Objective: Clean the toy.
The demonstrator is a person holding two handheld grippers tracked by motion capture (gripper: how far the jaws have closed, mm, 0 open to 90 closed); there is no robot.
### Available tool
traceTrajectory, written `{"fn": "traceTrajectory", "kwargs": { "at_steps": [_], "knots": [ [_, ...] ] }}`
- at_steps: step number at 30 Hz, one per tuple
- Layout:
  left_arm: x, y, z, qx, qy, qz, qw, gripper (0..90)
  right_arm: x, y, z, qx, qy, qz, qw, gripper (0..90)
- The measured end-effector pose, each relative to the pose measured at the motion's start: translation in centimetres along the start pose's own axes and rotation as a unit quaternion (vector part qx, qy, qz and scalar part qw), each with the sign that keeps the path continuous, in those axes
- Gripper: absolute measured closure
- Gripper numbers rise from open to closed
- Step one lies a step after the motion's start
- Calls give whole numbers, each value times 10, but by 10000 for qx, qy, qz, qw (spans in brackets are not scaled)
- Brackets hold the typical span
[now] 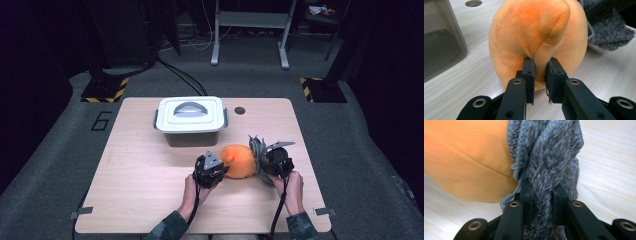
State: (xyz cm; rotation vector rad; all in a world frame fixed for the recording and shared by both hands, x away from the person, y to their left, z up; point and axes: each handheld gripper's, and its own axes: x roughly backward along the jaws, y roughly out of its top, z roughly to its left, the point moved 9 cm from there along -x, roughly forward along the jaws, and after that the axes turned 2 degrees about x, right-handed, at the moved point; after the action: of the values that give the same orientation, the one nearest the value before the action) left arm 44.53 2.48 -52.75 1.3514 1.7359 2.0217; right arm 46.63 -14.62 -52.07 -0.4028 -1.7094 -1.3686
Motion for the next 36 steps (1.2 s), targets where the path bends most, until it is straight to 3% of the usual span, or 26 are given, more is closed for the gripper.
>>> {"fn": "traceTrajectory", "kwargs": {
  "at_steps": [4,6,11,13,17,20,22,25,32,36],
  "knots": [
    [0,0,0,-8,0,3,10000,783,-13,-11,-6,-164,-3,315,9994,752],
    [0,0,0,4,0,-2,10000,782,-19,-15,-10,-101,28,348,9993,752],
    [1,0,1,14,-9,30,10000,780,-9,-12,-10,-200,-38,217,9996,753],
    [1,0,1,14,-11,27,10000,779,1,-5,-11,-78,-73,-18,9999,753],
    [0,1,1,-8,20,2,10000,777,28,11,0,54,-57,-418,9991,753],
    [0,1,1,-1,20,3,10000,776,41,20,18,260,113,-604,9978,752],
    [0,1,1,0,27,10,10000,772,40,22,28,374,195,-557,9976,753],
    [1,1,3,27,25,14,10000,758,29,22,32,453,212,-452,9977,755],
    [3,1,7,-1,73,15,10000,582,15,20,23,325,200,-378,9986,756],
    [1,-2,13,117,109,76,9998,473,12,20,17,296,154,-348,9988,757]
  ]
}}
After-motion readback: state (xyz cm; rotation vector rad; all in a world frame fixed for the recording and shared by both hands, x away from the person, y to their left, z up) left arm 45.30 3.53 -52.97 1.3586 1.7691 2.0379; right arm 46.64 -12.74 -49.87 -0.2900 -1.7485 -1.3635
